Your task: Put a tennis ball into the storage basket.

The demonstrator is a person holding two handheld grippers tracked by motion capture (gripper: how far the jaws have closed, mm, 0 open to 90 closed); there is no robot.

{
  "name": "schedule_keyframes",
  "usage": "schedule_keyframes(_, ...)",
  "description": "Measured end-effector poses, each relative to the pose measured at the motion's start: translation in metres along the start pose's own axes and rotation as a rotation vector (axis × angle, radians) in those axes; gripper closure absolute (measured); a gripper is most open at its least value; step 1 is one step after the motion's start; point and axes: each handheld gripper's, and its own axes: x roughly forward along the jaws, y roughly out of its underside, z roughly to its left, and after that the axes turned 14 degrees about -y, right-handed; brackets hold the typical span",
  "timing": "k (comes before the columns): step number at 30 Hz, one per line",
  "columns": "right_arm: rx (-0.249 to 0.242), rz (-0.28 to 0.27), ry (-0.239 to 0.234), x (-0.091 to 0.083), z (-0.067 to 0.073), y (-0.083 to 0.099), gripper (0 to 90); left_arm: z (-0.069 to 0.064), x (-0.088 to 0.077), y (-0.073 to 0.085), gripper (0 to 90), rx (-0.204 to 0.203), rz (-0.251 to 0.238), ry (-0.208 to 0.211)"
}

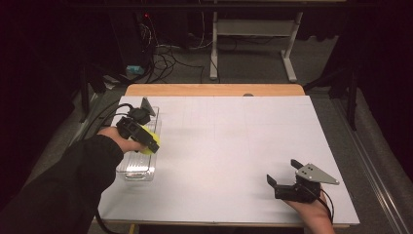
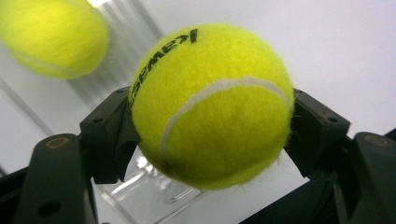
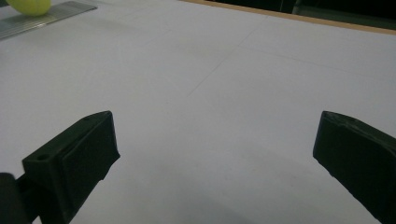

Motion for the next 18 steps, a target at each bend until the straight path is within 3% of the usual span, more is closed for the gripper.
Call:
schedule_keyframes(9, 0.007, 0.001, 0.014, -0.010, -0.004, 0.005, 0.0, 0.028, 0.001, 0.009, 26.9, -0.063, 0.026, -0.027)
schedule_keyframes(18, 0.010, 0.002, 0.013, -0.011, -0.005, 0.006, 0.0, 0.029, 0.014, 0.009, 26.9, -0.068, 0.051, -0.039)
